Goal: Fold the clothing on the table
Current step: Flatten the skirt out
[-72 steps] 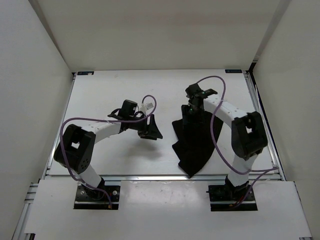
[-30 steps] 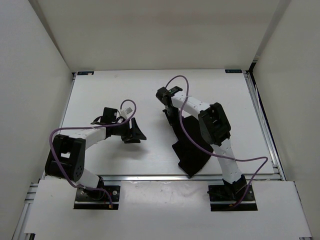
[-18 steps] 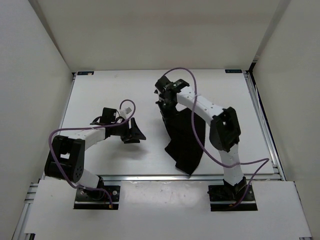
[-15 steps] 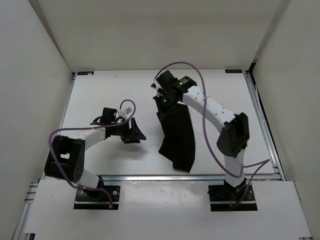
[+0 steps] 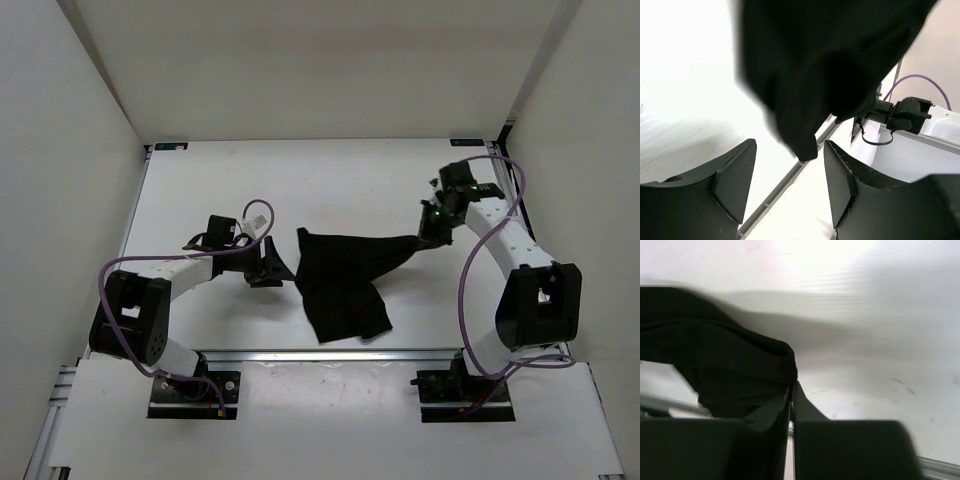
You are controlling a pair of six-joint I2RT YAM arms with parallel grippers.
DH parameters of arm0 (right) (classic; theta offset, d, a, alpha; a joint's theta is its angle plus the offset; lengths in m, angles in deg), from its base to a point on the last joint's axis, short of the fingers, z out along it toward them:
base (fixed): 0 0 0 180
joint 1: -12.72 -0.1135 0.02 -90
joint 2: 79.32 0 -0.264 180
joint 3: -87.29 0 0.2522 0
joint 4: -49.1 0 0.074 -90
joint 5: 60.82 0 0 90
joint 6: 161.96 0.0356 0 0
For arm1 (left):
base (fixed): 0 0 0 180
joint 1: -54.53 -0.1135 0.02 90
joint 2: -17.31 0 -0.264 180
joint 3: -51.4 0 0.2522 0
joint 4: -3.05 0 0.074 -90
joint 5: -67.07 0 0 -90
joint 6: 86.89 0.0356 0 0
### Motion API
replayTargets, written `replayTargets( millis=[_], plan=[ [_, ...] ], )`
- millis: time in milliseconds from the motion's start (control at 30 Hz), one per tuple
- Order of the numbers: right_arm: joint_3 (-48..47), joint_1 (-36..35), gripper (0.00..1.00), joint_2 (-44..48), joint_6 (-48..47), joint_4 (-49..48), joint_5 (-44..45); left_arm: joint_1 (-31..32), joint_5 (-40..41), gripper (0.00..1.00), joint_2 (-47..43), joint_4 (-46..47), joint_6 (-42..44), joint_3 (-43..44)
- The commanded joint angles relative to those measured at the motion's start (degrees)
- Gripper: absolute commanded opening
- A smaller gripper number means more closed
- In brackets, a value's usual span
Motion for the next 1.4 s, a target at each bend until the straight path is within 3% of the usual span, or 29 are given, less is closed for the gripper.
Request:
replayTargets(
  millis=[0, 133, 333, 467, 533, 567, 600, 633, 700, 733, 800, 1033, 1200, 1367],
  plan=[
    [2.9, 7.7, 0.12, 0.7, -1.3, -10.3, 2.2, 0.2, -1.5, 0.66, -0.8, 0.5, 0.8, 0.1],
    [-0.2, 9.1, 0.35, -2.6, -3.1, -13.9, 6.2, 0.9, -1.7, 0.67, -0.8, -1.4, 1.4, 1.5],
    [-11.0, -5.7, 0.47, -2.4, -5.4, -3.6, 18.6, 1.1, -1.3, 0.67, -1.7, -1.2, 0.0, 1.0],
    [-13.8, -16.8, 0.44, -3.7, 1.5, 6.0, 16.9, 2.9, -1.1, 0.61, -0.6, 2.8, -2.4, 0.4],
    [-12.0, -22.3, 0.42, -4.2, 5.0, 7.9, 16.9, 5.3, -1.2, 0.36, 0.6, 3.8, -3.2, 0.7],
    [-11.0, -23.2, 0.37, -4.3, 6.4, 8.4, 16.6, 5.8, -1.0, 0.26, 1.1, 4.3, -3.7, 1.8],
    [-10.0, -25.6, 0.3, -4.3, 7.5, 8.2, 15.2, 7.0, -0.7, 0.09, 1.5, 5.0, -4.4, 2.3],
    [-8.7, -27.3, 0.25, -4.8, 7.9, 8.2, 14.0, 7.8, -0.6, 0.0, 1.9, 5.9, -5.1, 2.1],
    [-7.7, -29.7, 0.07, -4.8, 8.3, 7.1, 9.0, 8.7, -1.6, 0.0, 2.7, 7.8, -6.3, 2.1],
    [-7.3, -30.2, 0.05, -5.1, 8.7, 6.8, 7.7, 9.1, -1.9, 0.0, 3.1, 8.5, -6.9, 2.3],
    [-4.6, -30.5, 0.0, -5.4, 9.0, 6.5, 4.6, 9.4, -2.7, 0.0, 3.9, 9.1, -6.9, 1.9],
    [10.0, -26.5, 0.0, -2.4, 9.6, 10.7, 6.4, 9.5, -3.6, 0.0, 4.3, 10.6, -7.3, 0.4],
    [18.4, -16.0, 0.0, 5.9, 9.5, 16.4, 13.5, 8.6, -4.3, 0.0, 3.6, 9.9, -6.9, -0.1],
    [14.7, -6.9, 0.01, 12.8, 10.9, 23.7, 21.8, 8.1, -5.2, 0.0, 3.8, 9.6, -7.0, 1.1]
  ],
)
